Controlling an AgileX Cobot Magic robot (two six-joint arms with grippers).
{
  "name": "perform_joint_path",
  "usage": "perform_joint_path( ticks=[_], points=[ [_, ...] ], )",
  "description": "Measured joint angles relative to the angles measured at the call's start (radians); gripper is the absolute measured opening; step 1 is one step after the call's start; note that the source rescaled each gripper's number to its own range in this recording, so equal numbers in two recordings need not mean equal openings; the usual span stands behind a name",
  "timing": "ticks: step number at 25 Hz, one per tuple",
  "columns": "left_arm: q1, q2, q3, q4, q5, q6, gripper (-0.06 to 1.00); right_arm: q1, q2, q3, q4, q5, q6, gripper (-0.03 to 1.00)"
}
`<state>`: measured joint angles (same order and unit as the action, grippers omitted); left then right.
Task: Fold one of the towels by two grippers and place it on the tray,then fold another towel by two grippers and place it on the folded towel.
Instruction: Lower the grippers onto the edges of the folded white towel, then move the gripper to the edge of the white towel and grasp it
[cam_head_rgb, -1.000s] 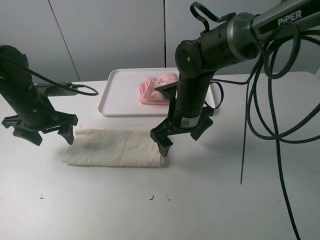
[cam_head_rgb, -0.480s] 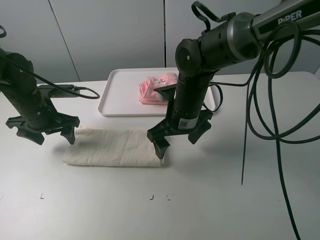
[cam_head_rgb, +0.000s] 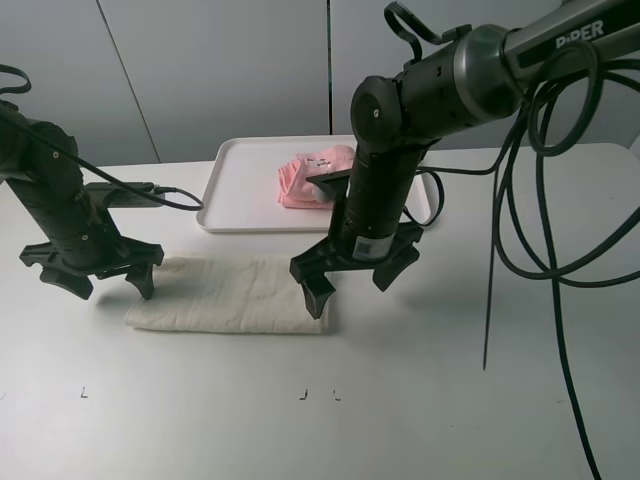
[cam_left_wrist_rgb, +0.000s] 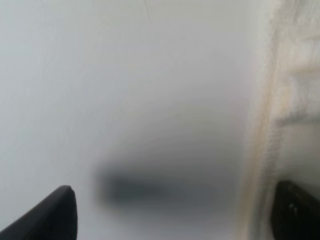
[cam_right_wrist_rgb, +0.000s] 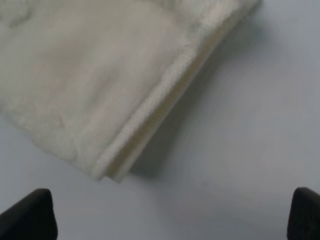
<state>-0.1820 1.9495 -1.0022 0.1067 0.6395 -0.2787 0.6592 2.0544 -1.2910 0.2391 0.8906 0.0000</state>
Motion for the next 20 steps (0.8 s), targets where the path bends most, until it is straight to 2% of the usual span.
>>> perform_joint_path(
  ticks=[7,20],
  points=[
    [0.0,0.0,0.0,0.018,-0.004,0.0,0.99,0.0,0.0,0.0,0.06,0.0,-0.021,0.99],
    [0.0,0.018,-0.008,0.025,-0.001,0.0,0.99,0.0,0.0,0.0,0.062,0.0,-0.027,0.99]
  ],
)
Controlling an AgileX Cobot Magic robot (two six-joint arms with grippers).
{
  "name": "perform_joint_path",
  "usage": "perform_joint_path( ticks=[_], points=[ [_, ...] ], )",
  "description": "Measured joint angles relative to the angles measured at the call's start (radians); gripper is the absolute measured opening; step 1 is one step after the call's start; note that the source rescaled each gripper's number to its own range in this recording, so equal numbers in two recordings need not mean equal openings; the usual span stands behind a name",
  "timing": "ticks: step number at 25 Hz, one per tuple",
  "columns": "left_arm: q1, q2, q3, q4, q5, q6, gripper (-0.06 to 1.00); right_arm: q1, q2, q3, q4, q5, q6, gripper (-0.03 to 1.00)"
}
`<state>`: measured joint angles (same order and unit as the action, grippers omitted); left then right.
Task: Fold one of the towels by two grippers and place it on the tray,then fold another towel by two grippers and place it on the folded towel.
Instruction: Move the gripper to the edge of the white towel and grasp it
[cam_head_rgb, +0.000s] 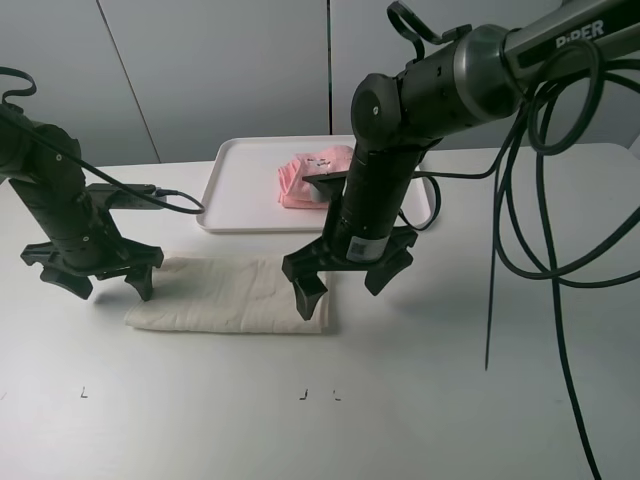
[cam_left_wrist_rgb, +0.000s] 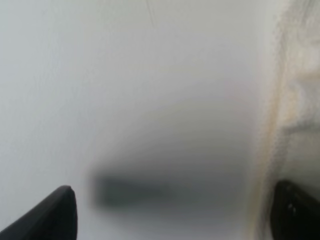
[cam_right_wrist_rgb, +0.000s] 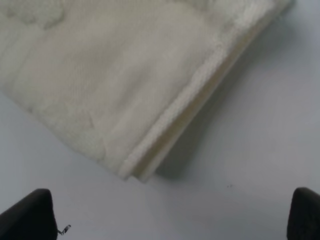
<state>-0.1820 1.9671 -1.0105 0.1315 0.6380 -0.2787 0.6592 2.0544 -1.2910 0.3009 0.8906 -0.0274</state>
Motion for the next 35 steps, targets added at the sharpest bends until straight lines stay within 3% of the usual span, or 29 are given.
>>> perform_joint_path(
  ticks=[8,16,26,35],
  points=[
    [0.0,0.004,-0.002,0.0,0.007,0.0,0.99,0.0,0.0,0.0,0.039,-0.007,-0.003,0.99],
    [0.0,0.004,-0.002,0.0,0.008,0.0,0.99,0.0,0.008,-0.004,0.05,-0.116,0.018,1.0],
    [0.0,0.006,-0.002,0.0,0.01,0.0,0.99,0.0,0.118,-0.106,0.052,-0.08,0.044,1.0],
    [0.0,0.006,-0.002,0.0,0.01,0.011,0.99,0.004,0.136,-0.11,0.032,-0.078,0.044,1.0]
  ],
)
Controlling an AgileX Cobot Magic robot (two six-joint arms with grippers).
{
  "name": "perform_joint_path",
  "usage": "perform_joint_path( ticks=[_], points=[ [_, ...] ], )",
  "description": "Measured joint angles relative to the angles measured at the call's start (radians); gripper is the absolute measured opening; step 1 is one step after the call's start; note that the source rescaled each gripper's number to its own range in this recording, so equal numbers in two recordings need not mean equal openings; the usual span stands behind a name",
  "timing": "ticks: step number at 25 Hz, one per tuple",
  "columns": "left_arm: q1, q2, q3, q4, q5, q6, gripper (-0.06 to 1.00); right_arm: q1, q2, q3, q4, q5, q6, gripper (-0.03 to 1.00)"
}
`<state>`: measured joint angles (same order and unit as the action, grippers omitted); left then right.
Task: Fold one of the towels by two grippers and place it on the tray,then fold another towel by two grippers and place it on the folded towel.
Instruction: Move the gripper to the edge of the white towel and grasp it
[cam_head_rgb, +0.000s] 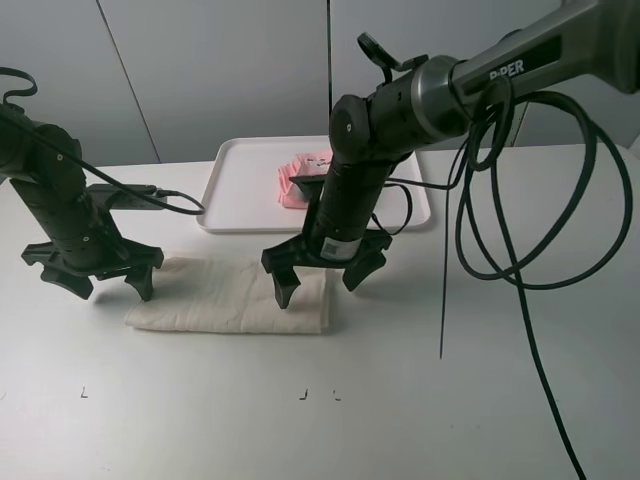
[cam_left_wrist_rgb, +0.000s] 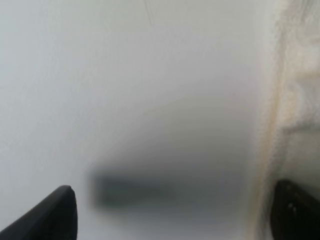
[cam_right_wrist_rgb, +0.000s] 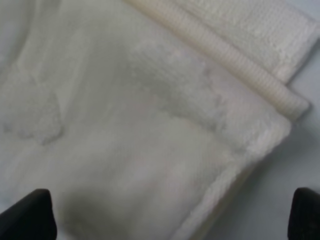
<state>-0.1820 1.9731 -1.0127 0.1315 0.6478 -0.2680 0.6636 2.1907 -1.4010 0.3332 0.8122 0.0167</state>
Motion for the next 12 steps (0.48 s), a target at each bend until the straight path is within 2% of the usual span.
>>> perform_joint_path(
  ticks=[10,12],
  points=[
    [0.0,0.0,0.0,0.0,0.0,0.002,0.99,0.002,0.018,-0.01,0.0,0.004,0.001,1.0],
    [0.0,0.0,0.0,0.0,0.0,0.002,0.99,0.002,0.022,-0.01,0.0,0.004,0.001,0.94]
  ],
)
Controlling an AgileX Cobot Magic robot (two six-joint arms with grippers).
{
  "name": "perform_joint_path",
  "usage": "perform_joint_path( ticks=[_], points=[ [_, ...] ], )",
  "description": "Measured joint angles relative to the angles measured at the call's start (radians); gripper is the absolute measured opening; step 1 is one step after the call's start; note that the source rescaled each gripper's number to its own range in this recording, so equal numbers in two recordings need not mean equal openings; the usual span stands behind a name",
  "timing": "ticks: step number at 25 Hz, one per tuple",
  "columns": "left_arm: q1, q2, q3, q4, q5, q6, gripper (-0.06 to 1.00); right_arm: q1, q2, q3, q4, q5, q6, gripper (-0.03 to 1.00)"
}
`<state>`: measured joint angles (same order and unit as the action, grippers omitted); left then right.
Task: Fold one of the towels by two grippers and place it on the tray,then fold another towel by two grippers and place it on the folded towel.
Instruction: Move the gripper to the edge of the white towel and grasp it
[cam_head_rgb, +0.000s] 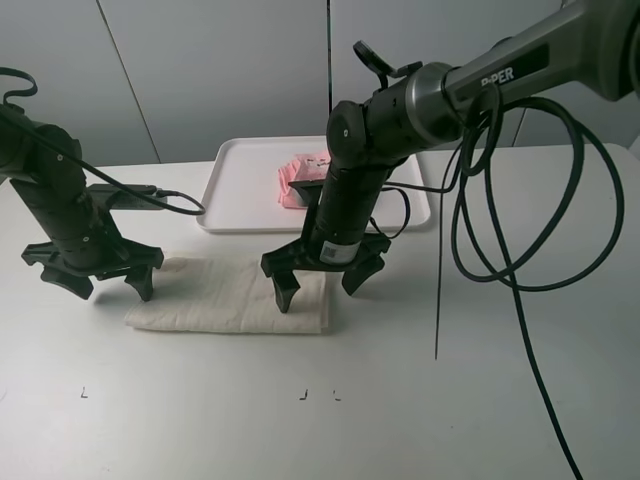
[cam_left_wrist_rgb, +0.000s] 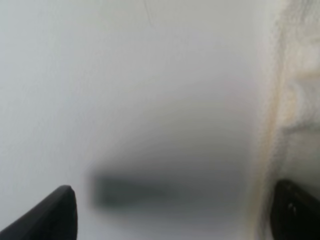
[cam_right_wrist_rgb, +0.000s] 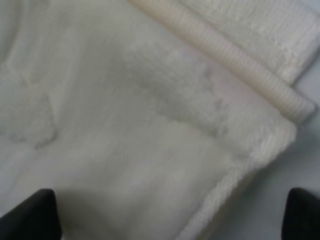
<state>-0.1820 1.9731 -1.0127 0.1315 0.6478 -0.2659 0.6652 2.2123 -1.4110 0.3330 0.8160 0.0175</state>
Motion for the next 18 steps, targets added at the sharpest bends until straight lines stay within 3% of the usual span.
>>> perform_joint_path(
  ticks=[12,18],
  points=[
    [0.0,0.0,0.0,0.0,0.0,0.002,0.99,0.002,0.027,-0.002,0.026,-0.03,-0.011,0.04],
    [0.0,0.0,0.0,0.0,0.0,0.002,0.99,0.002,0.027,-0.002,0.03,-0.03,-0.033,0.02]
  ],
)
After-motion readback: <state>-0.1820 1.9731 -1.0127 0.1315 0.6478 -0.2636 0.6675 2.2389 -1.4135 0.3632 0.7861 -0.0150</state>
